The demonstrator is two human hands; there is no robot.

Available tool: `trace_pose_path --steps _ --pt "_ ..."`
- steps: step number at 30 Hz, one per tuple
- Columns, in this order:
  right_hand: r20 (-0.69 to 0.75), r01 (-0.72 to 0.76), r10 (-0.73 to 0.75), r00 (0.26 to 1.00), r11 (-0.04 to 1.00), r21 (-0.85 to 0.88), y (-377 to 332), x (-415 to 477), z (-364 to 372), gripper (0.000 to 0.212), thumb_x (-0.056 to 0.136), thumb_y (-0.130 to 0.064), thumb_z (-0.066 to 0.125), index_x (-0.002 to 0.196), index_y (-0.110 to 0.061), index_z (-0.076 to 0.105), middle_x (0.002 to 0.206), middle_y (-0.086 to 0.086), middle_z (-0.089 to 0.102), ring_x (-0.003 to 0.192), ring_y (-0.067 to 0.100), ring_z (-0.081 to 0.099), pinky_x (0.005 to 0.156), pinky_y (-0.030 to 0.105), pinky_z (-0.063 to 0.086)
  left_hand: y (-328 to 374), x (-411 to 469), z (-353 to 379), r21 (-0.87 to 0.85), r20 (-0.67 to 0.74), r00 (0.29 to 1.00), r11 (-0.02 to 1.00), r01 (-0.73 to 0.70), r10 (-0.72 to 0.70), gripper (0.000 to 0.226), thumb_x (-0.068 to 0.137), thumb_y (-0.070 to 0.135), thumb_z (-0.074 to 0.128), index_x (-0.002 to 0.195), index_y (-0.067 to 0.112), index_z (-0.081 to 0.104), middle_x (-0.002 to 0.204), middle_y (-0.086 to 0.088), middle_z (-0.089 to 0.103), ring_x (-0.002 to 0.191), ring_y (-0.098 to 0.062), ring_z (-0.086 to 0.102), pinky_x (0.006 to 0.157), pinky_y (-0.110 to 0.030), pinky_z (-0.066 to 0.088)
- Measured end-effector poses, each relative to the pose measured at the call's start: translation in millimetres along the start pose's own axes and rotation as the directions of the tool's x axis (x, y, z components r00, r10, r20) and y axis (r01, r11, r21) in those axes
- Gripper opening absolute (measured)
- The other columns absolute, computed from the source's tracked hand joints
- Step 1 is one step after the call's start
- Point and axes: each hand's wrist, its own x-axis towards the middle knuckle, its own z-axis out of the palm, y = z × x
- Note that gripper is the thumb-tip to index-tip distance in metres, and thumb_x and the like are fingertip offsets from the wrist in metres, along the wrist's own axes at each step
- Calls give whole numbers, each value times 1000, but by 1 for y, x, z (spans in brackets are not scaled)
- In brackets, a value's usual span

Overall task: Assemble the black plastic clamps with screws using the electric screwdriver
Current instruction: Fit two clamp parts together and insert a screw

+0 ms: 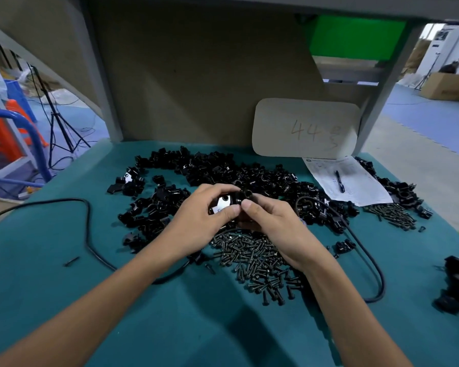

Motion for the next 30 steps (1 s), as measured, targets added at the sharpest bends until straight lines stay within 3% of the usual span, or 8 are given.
trace_pose_path --steps 3,8,12,16,20,25,28,30 --pt "-20 8 -9 1000 998 -55 -4 0 2 27 110 -25 46 122 -25 70 113 -4 76 111 15 71 100 33 55 3 -3 2 56 -38 998 997 -45 47 37 95 41 66 131 37 59 120 25 58 115 9 52 95 -16 41" --pt "-119 -10 19 993 997 76 -4 3 -3 18 101 -18 64 119 -17 67 106 2 73 97 15 73 89 28 57 6 -5 0 125 34 998 990 -57 53 47 97 43 62 141 29 54 130 19 59 121 3 53 103 -25 45" --pt "-68 -15 26 997 988 154 -7 2 -9 29 94 -16 66 122 -26 72 98 -10 72 95 13 72 90 26 56 9 -9 -2 164 56 994 981 -103 95 45 98 43 60 141 32 52 123 31 53 114 14 49 96 -11 38" --pt "-47 -19 34 998 962 273 -9 0 -7 20 96 -10 68 111 -21 76 94 -1 75 89 15 73 86 26 58 17 -9 -4 185 20 991 974 -134 132 32 100 44 56 132 42 52 118 22 60 108 4 55 88 -22 46" --pt "-14 -38 49 999 895 445 -12 -3 -7 29 85 -9 74 115 -10 73 117 21 73 98 27 75 84 28 60 23 -11 -6 284 33 986 944 -166 163 34 101 52 45 135 50 42 109 18 57 98 1 55 82 -26 45" --pt "3 -53 59 998 869 493 -14 -5 -4 27 82 -8 75 108 -13 80 106 13 77 92 20 76 81 25 60 23 -12 -4 258 47 985 950 -174 167 27 101 47 50 127 47 41 90 35 55 85 13 54 64 -10 34" --pt "6 -56 61 998 877 477 -18 -6 -4 37 80 -9 78 116 -11 77 104 12 76 94 21 75 83 27 60 25 -13 -4 237 61 981 952 -193 184 34 102 48 48 135 46 41 104 30 56 97 11 54 75 -11 39" --pt "16 -62 62 998 879 472 -21 -7 -6 42 80 -8 78 122 -8 71 98 11 76 92 22 75 80 26 60 27 -14 -4 251 77 978 946 -206 193 38 102 52 44 140 51 36 120 21 57 109 2 55 89 -25 48"
